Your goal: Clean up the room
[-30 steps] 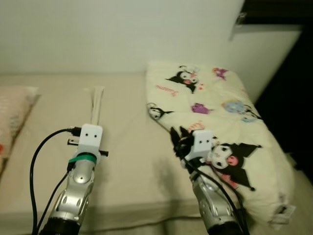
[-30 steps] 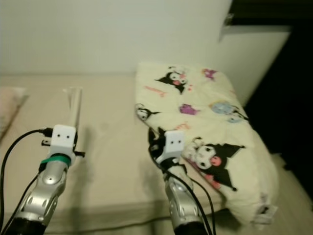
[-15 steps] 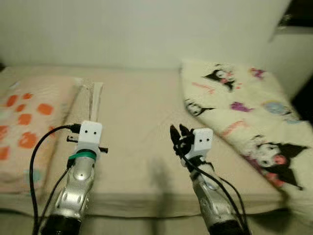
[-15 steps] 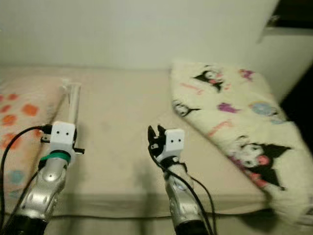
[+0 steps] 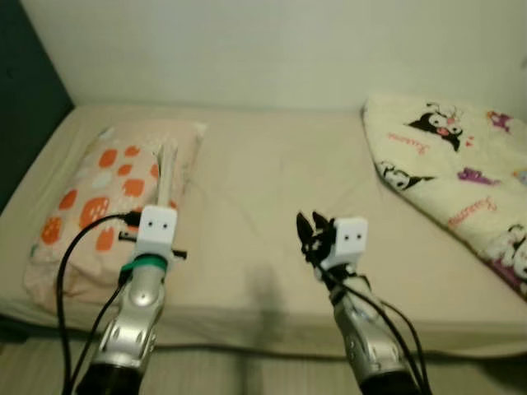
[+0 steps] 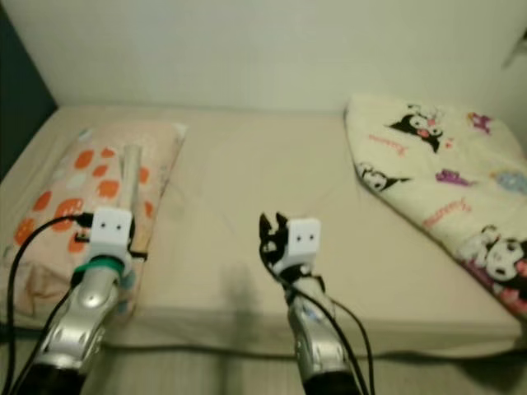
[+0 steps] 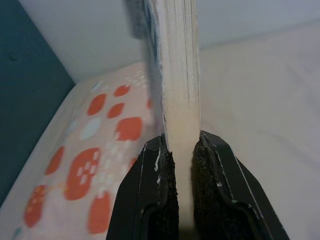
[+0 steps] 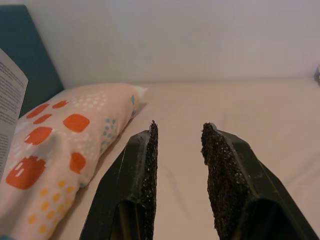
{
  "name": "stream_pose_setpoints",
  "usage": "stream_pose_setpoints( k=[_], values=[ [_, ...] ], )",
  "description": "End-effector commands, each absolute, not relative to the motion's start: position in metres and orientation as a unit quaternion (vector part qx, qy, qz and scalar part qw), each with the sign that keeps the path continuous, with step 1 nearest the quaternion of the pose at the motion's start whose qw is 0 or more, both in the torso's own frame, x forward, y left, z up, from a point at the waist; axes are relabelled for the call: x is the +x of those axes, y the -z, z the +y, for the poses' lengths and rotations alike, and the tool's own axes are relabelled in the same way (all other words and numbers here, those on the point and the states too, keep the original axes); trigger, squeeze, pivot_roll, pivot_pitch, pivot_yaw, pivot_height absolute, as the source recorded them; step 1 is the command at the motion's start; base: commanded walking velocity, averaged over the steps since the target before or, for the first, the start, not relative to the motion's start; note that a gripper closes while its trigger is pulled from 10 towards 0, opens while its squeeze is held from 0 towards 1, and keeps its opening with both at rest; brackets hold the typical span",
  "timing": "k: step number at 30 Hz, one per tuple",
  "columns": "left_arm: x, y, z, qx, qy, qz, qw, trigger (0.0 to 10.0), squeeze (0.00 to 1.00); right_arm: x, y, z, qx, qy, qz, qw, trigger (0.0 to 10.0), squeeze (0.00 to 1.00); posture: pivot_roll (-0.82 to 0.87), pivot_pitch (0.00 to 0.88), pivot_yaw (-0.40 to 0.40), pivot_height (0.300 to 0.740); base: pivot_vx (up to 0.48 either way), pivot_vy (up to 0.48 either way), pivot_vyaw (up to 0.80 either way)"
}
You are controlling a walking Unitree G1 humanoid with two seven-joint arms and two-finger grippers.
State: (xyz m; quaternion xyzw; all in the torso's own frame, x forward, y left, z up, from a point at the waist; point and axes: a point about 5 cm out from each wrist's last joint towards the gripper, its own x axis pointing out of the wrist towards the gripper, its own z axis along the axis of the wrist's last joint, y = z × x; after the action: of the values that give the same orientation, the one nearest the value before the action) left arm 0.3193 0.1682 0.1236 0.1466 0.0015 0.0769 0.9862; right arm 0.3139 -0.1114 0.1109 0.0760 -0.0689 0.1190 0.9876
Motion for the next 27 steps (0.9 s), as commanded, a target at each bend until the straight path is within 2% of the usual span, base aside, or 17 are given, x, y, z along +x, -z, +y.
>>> stream_pose_setpoints(
  k=[1,6,23,27],
  values=[
    [0.3198,-0.1237,0.1709,0.157,-0.08,0.0,0.984,10.0,0.0,0.312,-0.1072,-0.1079,0.076,-0.124,-0.062,0.987,10.0,0.0,-0.02,0.035,0.059,0.74,0.0,-0.251,0.0],
    [0.3208,-0.1224,0.1704,0.158,-0.077,0.004,0.985,10.0,0.0,0.3121,-0.1075,-0.1082,0.077,-0.123,-0.063,0.987,10.0,0.0,-0.03,0.035,0.062,0.74,0.0,-0.251,0.0],
    [0.3213,-0.1196,0.1661,0.157,-0.055,0.008,0.986,10.0,0.0,0.3113,-0.1071,-0.1091,0.073,-0.123,-0.063,0.988,10.0,0.0,-0.03,0.033,0.064,0.74,0.0,0.0,0.0],
    [0.3228,-0.1145,0.1613,0.19,-0.007,0.014,0.982,10.0,0.0,0.3102,-0.105,-0.1094,0.071,-0.123,-0.059,0.988,10.0,0.0,-0.03,0.036,0.062,0.74,0.0,0.0,0.0]
  ],
)
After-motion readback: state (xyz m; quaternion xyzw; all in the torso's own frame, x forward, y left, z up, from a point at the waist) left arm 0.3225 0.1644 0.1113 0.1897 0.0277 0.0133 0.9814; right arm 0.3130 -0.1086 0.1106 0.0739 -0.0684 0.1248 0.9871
